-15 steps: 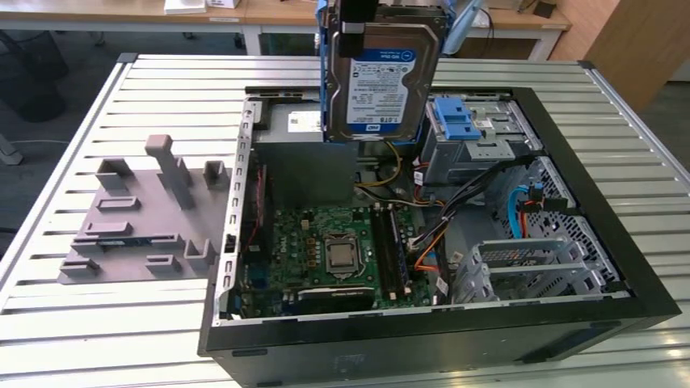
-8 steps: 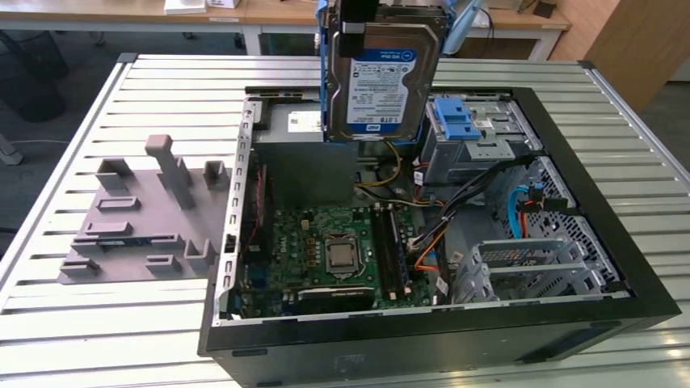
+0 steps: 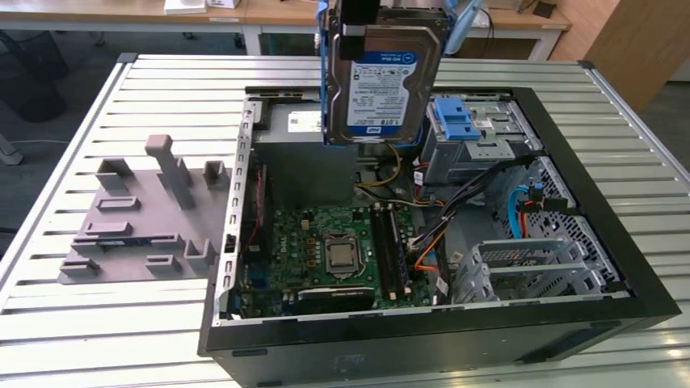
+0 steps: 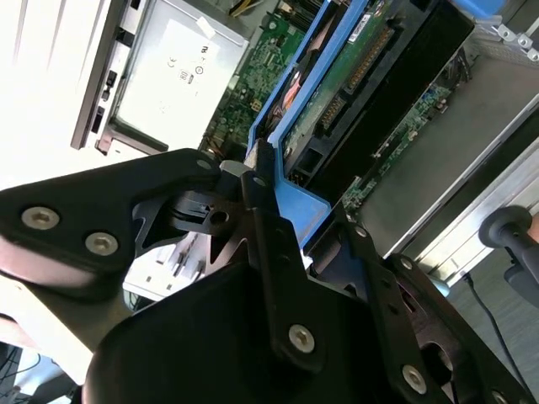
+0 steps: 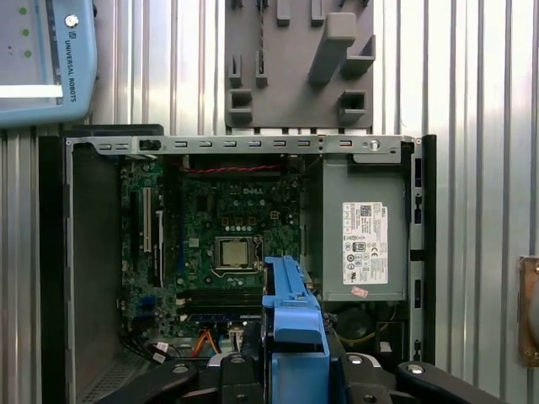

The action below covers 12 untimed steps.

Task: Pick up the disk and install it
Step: 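Insert the disk into the insertion slot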

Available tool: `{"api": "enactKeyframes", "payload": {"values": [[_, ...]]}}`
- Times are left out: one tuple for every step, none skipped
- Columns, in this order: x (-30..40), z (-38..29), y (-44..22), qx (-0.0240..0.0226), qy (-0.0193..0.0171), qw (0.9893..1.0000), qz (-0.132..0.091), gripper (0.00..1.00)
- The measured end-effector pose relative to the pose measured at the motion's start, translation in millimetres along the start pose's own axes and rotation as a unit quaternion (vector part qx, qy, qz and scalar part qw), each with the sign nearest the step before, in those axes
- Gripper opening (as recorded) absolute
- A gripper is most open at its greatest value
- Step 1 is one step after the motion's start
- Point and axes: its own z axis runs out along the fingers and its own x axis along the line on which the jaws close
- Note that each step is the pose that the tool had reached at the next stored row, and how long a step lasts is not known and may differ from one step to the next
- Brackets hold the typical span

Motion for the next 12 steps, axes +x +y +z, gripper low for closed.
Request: {"api": "enactKeyframes", "payload": {"values": [[1.5, 0.0, 0.0, 0.0, 0.0, 1.0, 0.0, 0.36], [3.1, -0.1, 0.0, 0.0, 0.0001, 1.0, 0.0, 0.36], [5.0, 0.0, -0.1, 0.0, 0.0, 1.0, 0.0, 0.36], [7.0, 0.0, -0.1, 0.0, 0.0, 1.0, 0.0, 0.36], [8.8, 0.0, -0.1, 0.0, 0.0, 1.0, 0.0, 0.36], [10.6, -0.1, -0.1, 0.0, 0.0, 1.0, 0.0, 0.36], [12.4, -0.1, -0.1, 0.0, 0.0, 1.0, 0.0, 0.36], [14.2, -0.1, -0.2, 0.0, 0.0, 1.0, 0.0, 0.36], [18.1, -0.1, -0.2, 0.0, 0.0, 1.0, 0.0, 0.36], [22.4, 0.0, -1.2, 0.0001, -0.0001, 1.0, 0.0, 0.36], [22.6, 0.0, -2.4, 0.0, -0.0001, 1.0, 0.0, 0.36], [22.7, -0.1, -4.5, 0.0, 0.0, 1.0, 0.0, 0.36]]}}
